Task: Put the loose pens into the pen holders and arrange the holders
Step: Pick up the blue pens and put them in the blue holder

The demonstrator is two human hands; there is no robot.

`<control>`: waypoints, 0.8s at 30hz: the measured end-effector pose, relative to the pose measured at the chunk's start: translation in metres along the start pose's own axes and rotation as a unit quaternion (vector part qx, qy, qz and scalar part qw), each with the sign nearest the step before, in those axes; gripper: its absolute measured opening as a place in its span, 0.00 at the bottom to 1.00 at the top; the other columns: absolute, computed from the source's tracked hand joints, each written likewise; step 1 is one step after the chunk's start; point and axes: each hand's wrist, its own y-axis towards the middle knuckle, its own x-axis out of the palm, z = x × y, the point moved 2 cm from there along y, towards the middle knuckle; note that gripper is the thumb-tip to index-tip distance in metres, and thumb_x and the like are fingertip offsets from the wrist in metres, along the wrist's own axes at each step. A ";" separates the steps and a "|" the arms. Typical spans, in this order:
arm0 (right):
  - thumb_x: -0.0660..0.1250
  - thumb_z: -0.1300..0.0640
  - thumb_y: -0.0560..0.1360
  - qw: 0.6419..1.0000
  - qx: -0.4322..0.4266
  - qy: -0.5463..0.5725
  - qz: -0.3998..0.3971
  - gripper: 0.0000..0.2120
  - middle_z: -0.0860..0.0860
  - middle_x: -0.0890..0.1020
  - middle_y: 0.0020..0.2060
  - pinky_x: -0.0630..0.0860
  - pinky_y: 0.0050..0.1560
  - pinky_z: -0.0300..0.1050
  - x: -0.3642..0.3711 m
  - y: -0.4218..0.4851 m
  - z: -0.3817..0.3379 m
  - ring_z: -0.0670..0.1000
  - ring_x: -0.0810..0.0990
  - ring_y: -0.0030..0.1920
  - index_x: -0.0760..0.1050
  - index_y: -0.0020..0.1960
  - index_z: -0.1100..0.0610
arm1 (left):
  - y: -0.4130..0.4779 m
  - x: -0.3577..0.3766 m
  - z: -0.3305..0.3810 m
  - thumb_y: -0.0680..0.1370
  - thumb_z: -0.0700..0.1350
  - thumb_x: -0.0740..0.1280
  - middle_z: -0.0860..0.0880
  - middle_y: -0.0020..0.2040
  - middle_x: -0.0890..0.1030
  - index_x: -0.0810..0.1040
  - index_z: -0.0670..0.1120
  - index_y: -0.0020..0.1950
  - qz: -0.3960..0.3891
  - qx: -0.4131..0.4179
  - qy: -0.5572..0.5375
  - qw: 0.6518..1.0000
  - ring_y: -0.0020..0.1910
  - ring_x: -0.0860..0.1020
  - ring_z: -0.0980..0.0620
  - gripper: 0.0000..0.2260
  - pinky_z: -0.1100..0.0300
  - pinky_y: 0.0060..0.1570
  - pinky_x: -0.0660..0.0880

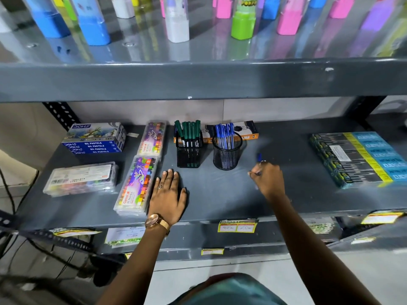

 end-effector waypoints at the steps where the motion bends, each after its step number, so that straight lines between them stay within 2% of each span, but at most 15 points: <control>1: 0.72 0.55 0.73 1.000 0.009 0.001 -0.006 0.10 0.62 0.86 0.38 0.82 0.49 0.49 -0.003 0.000 0.001 0.59 0.85 0.43 0.81 0.42 0.63 | 0.000 0.000 0.000 0.76 0.56 0.46 0.44 0.78 0.56 0.55 0.44 0.76 0.000 0.000 0.000 1.000 0.77 0.51 0.48 0.30 0.55 0.75 0.41; 4: 0.74 0.58 0.70 0.999 0.048 0.012 -0.012 0.12 0.63 0.85 0.45 0.82 0.53 0.53 -0.012 0.010 -0.001 0.63 0.84 0.48 0.82 0.48 0.65 | 0.000 0.001 0.000 0.76 0.56 0.46 0.45 0.78 0.55 0.55 0.44 0.76 -0.003 0.002 0.006 1.000 0.77 0.50 0.49 0.30 0.56 0.74 0.40; 7: 0.75 0.60 0.68 0.997 0.073 0.008 0.004 0.12 0.64 0.83 0.49 0.79 0.51 0.51 -0.018 0.021 -0.007 0.65 0.82 0.51 0.78 0.48 0.65 | -0.001 0.000 0.000 0.76 0.56 0.46 0.45 0.78 0.54 0.54 0.44 0.76 -0.003 0.002 0.005 1.000 0.77 0.50 0.49 0.30 0.56 0.74 0.39; 9: 0.77 0.59 0.67 0.998 0.066 0.017 0.005 0.18 0.63 0.79 0.54 0.77 0.51 0.50 -0.017 0.027 -0.010 0.64 0.80 0.54 0.76 0.52 0.65 | -0.001 -0.001 0.001 0.76 0.56 0.46 0.45 0.78 0.55 0.55 0.44 0.76 -0.002 0.003 0.004 1.000 0.77 0.50 0.49 0.30 0.57 0.74 0.39; 12: 0.77 0.57 0.68 0.995 0.079 -0.021 -0.058 0.29 0.63 0.74 0.62 0.75 0.60 0.54 -0.014 0.037 -0.009 0.65 0.76 0.62 0.69 0.63 0.65 | -0.001 -0.001 0.001 0.76 0.56 0.46 0.45 0.78 0.54 0.54 0.44 0.76 -0.004 0.002 0.000 1.000 0.77 0.50 0.49 0.31 0.57 0.74 0.39; 16: 0.70 0.67 0.71 0.993 0.096 -0.032 -0.066 0.16 0.67 0.78 0.57 0.78 0.55 0.55 -0.013 0.043 -0.011 0.68 0.79 0.57 0.72 0.58 0.67 | -0.002 -0.002 0.001 0.76 0.56 0.45 0.45 0.78 0.54 0.53 0.44 0.76 -0.003 0.001 -0.002 1.000 0.77 0.49 0.50 0.30 0.57 0.74 0.39; 21: 0.66 0.67 0.71 0.998 0.065 0.001 -0.009 0.09 0.66 0.80 0.52 0.74 0.48 0.46 -0.031 0.041 -0.023 0.66 0.80 0.55 0.72 0.51 0.63 | -0.001 0.002 -0.001 0.77 0.58 0.43 0.46 0.78 0.51 0.50 0.45 0.77 -0.013 0.004 0.012 1.000 0.78 0.47 0.50 0.30 0.57 0.74 0.37; 24: 0.65 0.66 0.73 0.995 0.011 0.050 0.081 0.16 0.64 0.81 0.53 0.73 0.48 0.46 -0.058 0.043 -0.045 0.64 0.81 0.53 0.71 0.61 0.62 | 0.000 0.007 -0.003 0.79 0.61 0.43 0.47 0.79 0.47 0.45 0.45 0.77 -0.025 0.003 0.041 0.999 0.77 0.43 0.50 0.31 0.56 0.74 0.36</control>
